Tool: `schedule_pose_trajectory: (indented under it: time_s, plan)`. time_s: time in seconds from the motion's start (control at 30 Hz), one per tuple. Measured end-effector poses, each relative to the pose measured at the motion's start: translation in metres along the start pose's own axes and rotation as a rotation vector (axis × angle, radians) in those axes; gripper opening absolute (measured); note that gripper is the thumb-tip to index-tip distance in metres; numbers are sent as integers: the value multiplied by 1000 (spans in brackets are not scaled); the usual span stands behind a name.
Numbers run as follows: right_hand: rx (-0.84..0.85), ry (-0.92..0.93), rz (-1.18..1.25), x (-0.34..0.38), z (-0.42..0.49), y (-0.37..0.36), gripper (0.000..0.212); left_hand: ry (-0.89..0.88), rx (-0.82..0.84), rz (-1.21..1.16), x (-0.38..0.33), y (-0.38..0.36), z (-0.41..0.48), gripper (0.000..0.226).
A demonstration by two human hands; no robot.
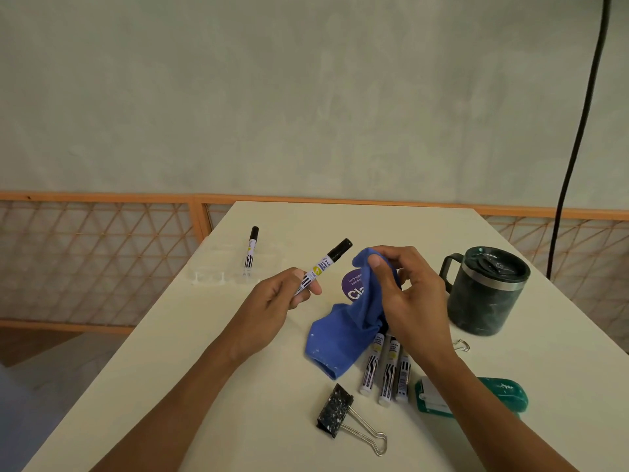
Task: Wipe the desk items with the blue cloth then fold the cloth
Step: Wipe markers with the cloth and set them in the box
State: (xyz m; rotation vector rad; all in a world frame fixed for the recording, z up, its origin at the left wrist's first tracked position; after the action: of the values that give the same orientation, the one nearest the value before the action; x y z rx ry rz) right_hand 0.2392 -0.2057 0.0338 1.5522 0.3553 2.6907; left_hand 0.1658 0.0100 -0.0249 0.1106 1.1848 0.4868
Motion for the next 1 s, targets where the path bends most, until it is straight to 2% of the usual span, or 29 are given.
schedule_pose_trajectory:
  time_s: [0.1, 0.2, 0.27, 0.37, 0.5, 0.67, 0.87, 1.0]
  plan:
    - [31, -1, 17, 3, -1, 0, 31, 6, -17, 0, 0, 2, -1, 49]
    - [141, 31, 13, 9, -4, -10, 19, 13, 17, 65, -2, -2, -4, 49]
    - [162, 6, 0, 5, -3, -13, 21, 5, 48, 106, -4, -6, -5, 49]
    - [86, -84, 58, -4, 2, -5, 28, -18, 84, 175, -4, -9, -5, 49]
    - [84, -111, 52, -12, 5, -3, 11, -57, 74, 248, -8, -3, -5, 53]
    - [84, -140, 16, -17, 8, -6, 5, -40, 74, 226, -6, -5, -5, 48]
    - [-84, -213, -8, -34, 14, 19, 4, -20, -20, 79, -7, 7, -1, 48]
    - [-55, -203, -27, -32, 14, 12, 7, 7, -53, 54, 3, 17, 0, 49]
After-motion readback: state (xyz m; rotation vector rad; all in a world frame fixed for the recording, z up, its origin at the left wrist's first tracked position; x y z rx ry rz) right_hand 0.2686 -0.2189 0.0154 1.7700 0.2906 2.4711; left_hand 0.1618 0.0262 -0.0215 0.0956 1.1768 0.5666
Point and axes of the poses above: each hand's wrist, its own z-axis towards the middle knuckle, its own y-axis out of the back of the hand, x = y × z, the point moved 10 cm from there along z, towards the middle knuckle, and after that the axes turned 10 degrees about -y, right-handed, at the moved point
